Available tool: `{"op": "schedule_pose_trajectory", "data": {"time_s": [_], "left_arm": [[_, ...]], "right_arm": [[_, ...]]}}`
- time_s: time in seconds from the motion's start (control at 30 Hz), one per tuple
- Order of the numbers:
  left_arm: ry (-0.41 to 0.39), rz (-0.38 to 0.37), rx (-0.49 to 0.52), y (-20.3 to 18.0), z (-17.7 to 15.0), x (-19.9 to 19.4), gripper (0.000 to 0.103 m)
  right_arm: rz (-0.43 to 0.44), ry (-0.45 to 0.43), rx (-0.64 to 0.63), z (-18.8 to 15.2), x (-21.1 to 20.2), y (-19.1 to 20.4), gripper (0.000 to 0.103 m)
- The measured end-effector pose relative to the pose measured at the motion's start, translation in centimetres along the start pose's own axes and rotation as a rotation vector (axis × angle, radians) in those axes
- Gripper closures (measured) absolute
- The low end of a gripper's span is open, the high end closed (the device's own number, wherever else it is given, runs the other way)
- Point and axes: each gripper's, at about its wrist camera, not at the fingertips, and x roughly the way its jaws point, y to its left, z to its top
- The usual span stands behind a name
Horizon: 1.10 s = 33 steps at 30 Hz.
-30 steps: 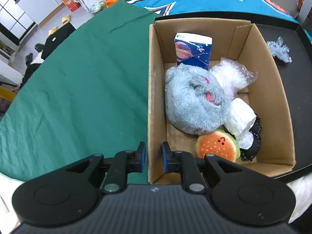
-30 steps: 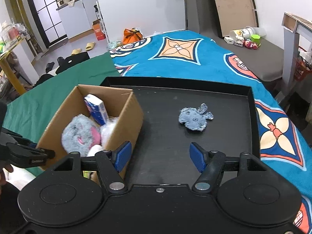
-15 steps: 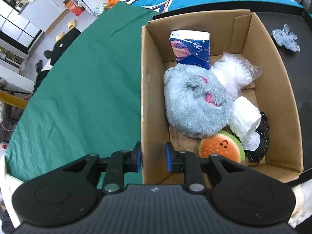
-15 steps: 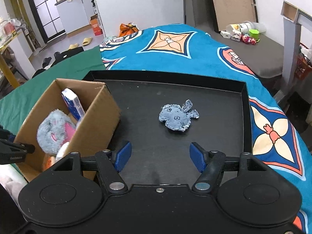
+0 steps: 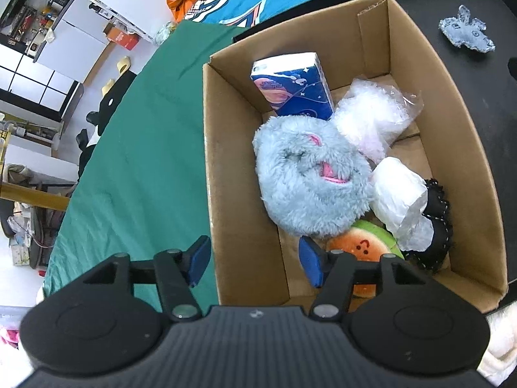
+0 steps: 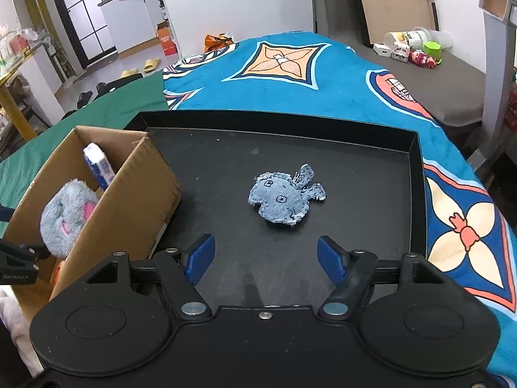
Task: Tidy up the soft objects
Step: 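Move the open right gripper over the tray to the blue-grey fish plush, then close the right gripper on the blue-grey fish plush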
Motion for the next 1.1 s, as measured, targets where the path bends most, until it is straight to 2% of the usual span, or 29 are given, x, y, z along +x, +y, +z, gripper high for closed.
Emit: {"op": "schedule_pose_trajectory", "data": {"time_s": [0.3, 0.8, 0.97, 1.1], "left_arm": [[0.011, 0.031, 0.005, -1.0, 0.7, -0.2, 0.044], [0.045, 0.045, 0.021, -1.8, 1.4, 0.4, 0.042], [0.047, 0.038, 0.018, -1.5, 1.4, 0.6, 0.041], [0.045, 0.023, 0.011, -1.1, 1.3, 0.6, 0.041]], "right_arm": [[-0.005, -0.002, -0.022, 0.7, 2.4, -0.8, 0.047], [-0.045, -0.020, -0.100, 2.4, 5.4, -0.2, 0.046], [-0.072, 0.018, -0.122, 2.2, 7.0, 0.1, 0.047], [-0.101, 0.028, -0.161, 1.6, 7.2, 0.5, 0.067]]}}
